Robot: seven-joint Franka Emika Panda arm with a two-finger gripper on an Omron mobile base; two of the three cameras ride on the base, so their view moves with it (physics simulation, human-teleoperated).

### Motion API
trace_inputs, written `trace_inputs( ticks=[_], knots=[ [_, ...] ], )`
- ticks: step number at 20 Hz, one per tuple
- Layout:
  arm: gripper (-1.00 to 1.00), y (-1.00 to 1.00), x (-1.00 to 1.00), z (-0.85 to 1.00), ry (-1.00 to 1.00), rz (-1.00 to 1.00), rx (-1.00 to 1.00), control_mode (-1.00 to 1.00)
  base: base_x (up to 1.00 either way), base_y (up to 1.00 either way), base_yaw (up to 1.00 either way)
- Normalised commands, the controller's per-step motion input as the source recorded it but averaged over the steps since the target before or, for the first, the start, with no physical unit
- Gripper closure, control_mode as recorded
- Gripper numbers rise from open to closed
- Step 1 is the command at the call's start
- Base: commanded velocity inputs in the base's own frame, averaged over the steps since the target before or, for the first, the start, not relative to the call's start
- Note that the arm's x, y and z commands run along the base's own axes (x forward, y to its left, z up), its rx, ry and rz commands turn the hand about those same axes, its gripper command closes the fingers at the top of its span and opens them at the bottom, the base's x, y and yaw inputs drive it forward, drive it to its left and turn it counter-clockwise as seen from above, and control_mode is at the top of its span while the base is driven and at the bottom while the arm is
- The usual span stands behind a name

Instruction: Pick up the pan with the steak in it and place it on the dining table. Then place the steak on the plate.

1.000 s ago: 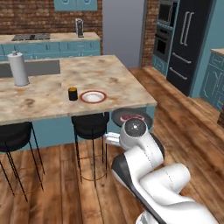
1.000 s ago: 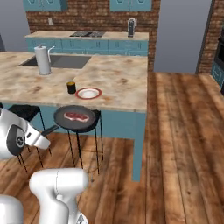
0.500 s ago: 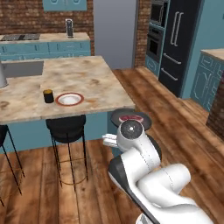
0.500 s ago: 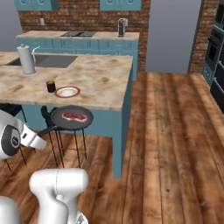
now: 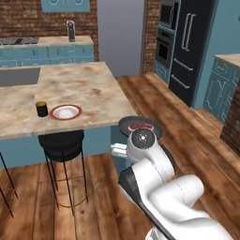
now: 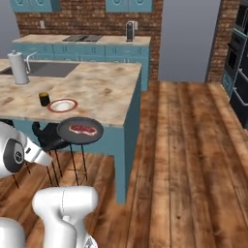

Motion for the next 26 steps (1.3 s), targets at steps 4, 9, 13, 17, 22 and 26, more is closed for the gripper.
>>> trace_inputs(
  ticks=[4, 9, 13, 17, 22, 26],
  knots=[
    [1.00, 0.00, 0.00, 0.00, 0.00, 0.00, 0.00, 1.00, 1.00, -0.17, 0.03],
    [1.00, 0.00, 0.00, 0.00, 0.00, 0.00, 0.00, 1.00, 1.00, -0.20, 0.03],
    [1.00, 0.00, 0.00, 0.00, 0.00, 0.00, 0.00, 1.00, 0.96, -0.18, 0.03],
    [1.00, 0.00, 0.09, 0.00, 0.00, 0.00, 0.00, -1.00, 0.20, -0.02, 0.01],
    [1.00, 0.00, 0.07, -0.09, 0.00, 0.01, 0.00, -1.00, 0.00, 0.00, 0.00],
    [1.00, 0.00, 0.04, -0.35, 0.00, 0.08, 0.00, -1.00, 0.00, 0.00, 0.00]
  ],
)
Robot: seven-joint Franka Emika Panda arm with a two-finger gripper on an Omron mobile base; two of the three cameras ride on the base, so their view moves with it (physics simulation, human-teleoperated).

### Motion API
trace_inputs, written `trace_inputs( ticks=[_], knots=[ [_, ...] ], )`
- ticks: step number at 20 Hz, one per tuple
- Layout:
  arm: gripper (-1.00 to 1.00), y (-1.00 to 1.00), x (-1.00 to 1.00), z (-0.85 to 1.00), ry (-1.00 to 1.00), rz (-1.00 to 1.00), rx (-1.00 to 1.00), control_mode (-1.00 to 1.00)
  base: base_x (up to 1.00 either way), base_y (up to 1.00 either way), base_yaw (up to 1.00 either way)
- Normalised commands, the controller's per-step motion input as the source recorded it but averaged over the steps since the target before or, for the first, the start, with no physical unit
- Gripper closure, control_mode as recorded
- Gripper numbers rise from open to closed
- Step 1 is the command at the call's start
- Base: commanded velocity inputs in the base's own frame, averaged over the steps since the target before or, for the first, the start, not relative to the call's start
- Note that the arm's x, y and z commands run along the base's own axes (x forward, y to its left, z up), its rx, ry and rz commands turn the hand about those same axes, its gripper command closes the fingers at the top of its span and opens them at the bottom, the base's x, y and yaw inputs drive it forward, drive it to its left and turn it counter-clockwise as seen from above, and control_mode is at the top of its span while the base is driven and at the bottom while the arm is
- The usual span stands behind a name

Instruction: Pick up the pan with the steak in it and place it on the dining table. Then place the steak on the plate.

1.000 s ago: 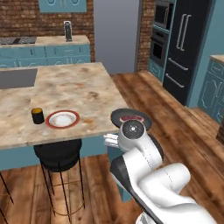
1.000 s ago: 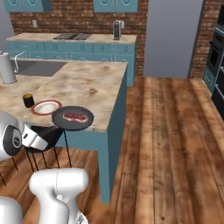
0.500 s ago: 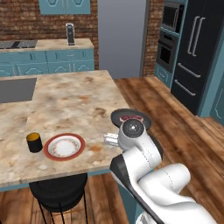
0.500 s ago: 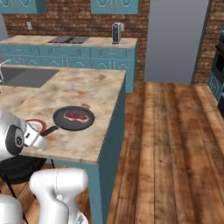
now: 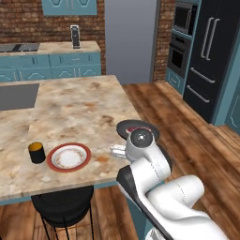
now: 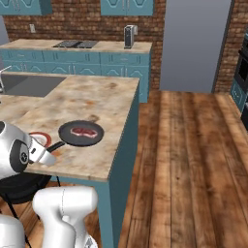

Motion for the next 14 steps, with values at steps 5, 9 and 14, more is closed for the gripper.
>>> trace_inputs(
  ticks=[5, 9, 14],
  knots=[
    [1.00, 0.03, 0.03, -0.25, 0.02, 0.06, -0.01, -1.00, 0.00, 0.00, 0.00],
    [1.00, 0.00, 0.42, -0.44, 0.00, 0.04, -0.02, -1.00, 0.00, 0.00, 0.00],
    [1.00, 0.14, 0.42, -0.66, 0.04, 0.09, 0.00, -1.00, 0.00, 0.00, 0.00]
  ],
)
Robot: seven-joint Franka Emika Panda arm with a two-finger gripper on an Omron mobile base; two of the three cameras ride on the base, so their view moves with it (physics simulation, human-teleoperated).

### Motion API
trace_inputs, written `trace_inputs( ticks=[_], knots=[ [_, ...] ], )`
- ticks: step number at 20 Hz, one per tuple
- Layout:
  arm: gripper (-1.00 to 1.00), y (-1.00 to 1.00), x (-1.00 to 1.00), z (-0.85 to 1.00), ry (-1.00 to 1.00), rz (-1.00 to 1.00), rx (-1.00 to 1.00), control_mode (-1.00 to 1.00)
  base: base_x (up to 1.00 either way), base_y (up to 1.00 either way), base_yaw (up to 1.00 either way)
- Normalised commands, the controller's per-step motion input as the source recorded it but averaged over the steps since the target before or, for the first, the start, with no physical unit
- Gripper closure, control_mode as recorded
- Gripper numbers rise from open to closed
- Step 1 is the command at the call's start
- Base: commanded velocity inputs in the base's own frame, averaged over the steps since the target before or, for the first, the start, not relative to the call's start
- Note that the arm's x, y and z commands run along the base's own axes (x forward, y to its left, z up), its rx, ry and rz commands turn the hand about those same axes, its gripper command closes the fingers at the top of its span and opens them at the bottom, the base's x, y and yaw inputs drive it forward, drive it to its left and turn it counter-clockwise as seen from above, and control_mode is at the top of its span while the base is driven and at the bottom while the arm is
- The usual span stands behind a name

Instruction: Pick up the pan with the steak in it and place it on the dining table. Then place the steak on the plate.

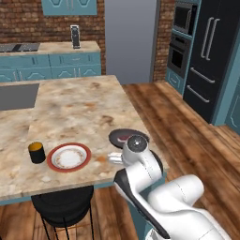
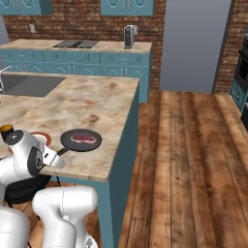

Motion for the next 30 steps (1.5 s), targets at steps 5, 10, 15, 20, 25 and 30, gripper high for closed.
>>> trace_inputs(
  ticks=[5, 10, 15, 20, 25, 30],
  knots=[
    [1.00, 0.45, 0.01, -0.78, 0.00, 0.12, -0.01, -1.00, 0.00, 0.00, 0.00],
    [1.00, 0.25, 0.06, -0.42, -0.12, 0.06, -0.08, -1.00, 0.00, 0.00, 0.00],
    [1.00, -0.03, -0.01, -0.18, -0.24, 0.01, -0.05, -1.00, 0.00, 0.00, 0.00],
    [1.00, -0.08, 0.00, -0.05, -0.01, 0.01, 0.00, -1.00, 0.00, 0.00, 0.00],
    [1.00, -0.65, 0.03, -0.10, 0.03, 0.08, 0.07, -1.00, 0.00, 0.00, 0.00],
    [1.00, -0.57, 0.01, -0.04, 0.01, 0.07, 0.08, -1.00, 0.00, 0.00, 0.00]
  ],
)
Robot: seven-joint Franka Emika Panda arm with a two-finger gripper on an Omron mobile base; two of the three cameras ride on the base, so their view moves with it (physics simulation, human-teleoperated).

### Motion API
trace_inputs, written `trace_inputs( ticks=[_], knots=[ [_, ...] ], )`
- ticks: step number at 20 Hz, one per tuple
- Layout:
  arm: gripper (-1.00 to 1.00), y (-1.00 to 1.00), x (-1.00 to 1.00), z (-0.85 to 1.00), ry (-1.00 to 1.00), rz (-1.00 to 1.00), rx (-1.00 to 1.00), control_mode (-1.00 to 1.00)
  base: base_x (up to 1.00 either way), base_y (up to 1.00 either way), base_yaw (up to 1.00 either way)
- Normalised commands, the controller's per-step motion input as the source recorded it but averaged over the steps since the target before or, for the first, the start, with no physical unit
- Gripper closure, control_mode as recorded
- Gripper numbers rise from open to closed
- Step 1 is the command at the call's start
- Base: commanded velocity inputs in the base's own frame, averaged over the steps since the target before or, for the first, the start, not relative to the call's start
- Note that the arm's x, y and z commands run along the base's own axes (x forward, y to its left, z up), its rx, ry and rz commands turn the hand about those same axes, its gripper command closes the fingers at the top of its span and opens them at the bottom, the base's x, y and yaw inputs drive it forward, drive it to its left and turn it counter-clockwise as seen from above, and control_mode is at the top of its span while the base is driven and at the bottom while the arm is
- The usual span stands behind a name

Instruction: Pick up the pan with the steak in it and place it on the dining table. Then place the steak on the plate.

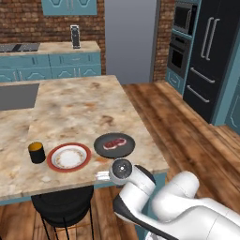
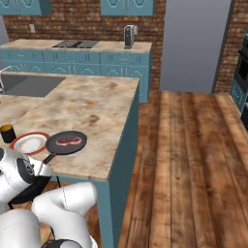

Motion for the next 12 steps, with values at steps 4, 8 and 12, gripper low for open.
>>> trace_inputs(
  ticks=[4, 8, 12],
  knots=[
    [1.00, -0.08, 0.00, -0.07, 0.00, 0.01, 0.00, -1.00, 0.00, 0.00, 0.00],
    [1.00, -0.84, 0.04, -0.34, 0.00, 0.01, 0.04, -1.00, 0.00, 0.00, 0.00],
    [1.00, -0.88, 0.05, -0.23, -0.03, 0.02, 0.08, -1.00, 0.00, 0.00, 0.00]
  ],
)
